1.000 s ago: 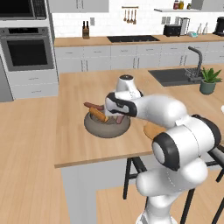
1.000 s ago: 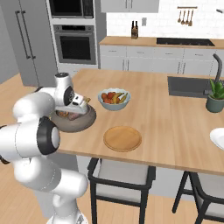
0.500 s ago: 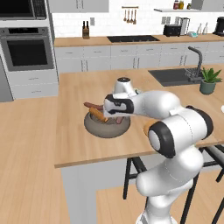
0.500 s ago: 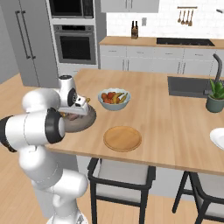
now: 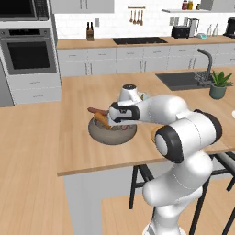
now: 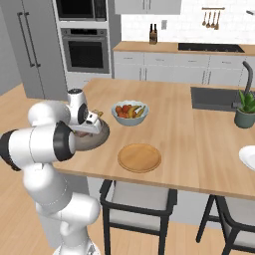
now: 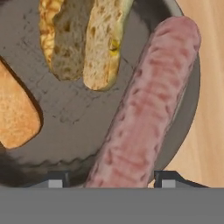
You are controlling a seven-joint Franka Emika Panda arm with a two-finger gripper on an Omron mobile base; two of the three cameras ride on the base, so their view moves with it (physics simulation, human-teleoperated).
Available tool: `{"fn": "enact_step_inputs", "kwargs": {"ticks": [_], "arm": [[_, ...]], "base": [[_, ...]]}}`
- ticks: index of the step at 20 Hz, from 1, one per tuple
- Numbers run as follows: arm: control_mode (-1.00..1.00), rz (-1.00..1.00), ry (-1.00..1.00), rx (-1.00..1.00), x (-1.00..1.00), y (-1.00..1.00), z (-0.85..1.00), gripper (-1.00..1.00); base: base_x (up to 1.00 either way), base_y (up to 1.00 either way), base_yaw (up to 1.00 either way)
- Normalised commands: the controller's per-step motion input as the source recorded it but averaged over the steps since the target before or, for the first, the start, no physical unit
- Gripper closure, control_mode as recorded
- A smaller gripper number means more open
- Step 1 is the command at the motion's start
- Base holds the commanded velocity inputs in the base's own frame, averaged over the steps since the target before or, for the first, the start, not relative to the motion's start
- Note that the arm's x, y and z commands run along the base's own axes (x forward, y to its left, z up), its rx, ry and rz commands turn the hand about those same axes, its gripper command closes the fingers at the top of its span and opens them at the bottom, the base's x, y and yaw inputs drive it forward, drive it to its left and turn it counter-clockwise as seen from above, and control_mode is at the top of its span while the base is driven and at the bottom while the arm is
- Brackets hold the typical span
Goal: Place one bun and one sausage from the bowl on each plate.
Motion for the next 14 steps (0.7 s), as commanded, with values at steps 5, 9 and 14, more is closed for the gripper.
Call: {"fn": "enact_step_inputs", "kwargs": {"ticks": [5,9,14], "arm": [[-1.0,0.0,0.03,0.0,0.0,0.0,0.0,1.0],[-1.0,0.0,0.02,0.0,0.0,0.0,0.1,1.0],[-1.0,0.0,0.03,0.0,-0.08,-0.01,0.53,1.0]], "base": [[0.0,0.0,0.0],[0.0,0.0,0.0],[0.0,0.0,0.0]]}}
